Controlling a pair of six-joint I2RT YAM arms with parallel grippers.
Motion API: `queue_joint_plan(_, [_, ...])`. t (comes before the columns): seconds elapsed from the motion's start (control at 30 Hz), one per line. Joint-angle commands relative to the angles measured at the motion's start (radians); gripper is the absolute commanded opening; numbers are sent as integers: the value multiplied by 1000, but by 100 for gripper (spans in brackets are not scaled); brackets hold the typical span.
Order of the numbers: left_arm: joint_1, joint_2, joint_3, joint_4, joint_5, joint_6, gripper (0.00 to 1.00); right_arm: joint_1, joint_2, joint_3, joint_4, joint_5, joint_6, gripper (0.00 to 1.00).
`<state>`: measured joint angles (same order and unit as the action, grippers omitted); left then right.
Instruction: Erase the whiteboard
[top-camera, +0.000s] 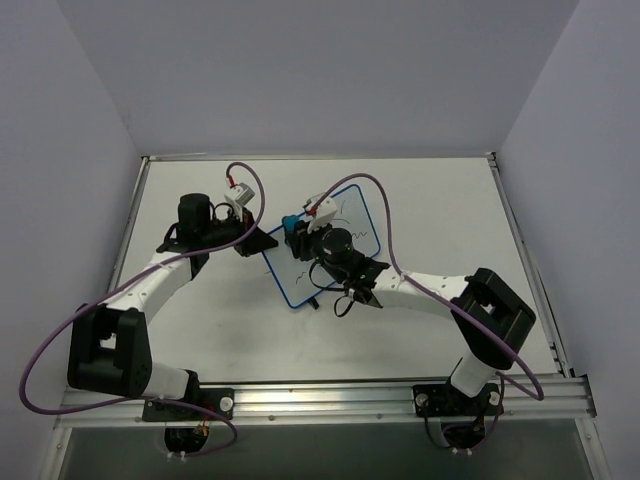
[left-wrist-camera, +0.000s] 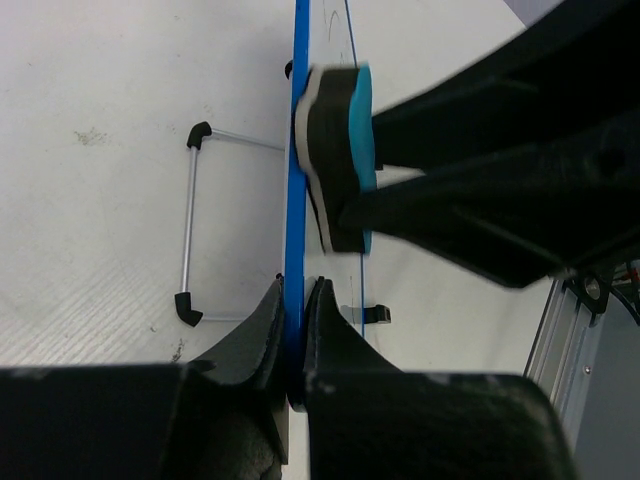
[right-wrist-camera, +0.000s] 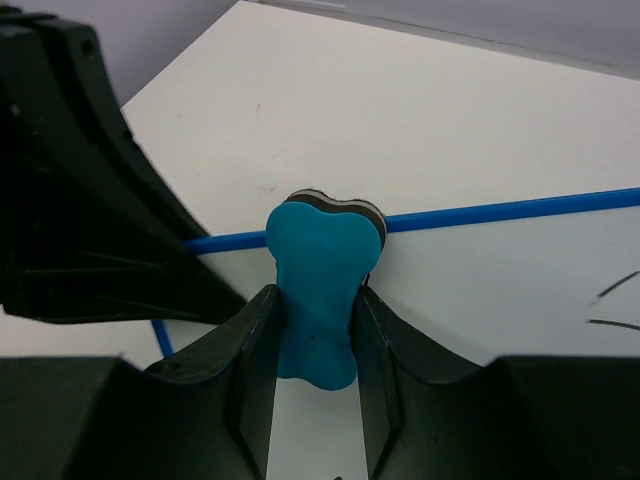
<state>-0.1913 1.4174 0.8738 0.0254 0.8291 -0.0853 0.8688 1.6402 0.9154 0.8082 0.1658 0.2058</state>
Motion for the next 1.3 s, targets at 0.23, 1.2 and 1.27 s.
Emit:
queue_joint_plan(0.23, [-14,2,-32,-24,-162,271,2,1,73,16,-44,126,41,0])
queue_joint_plan(1.2, [-20,-8,-36,-24,-177,277,2,-329,38,-113,-23,-152,145,0])
queue_joint_plan(1.27, [-20,-5,-35,-24,-176,279,2,-294,18,-131,5,-155,144,0])
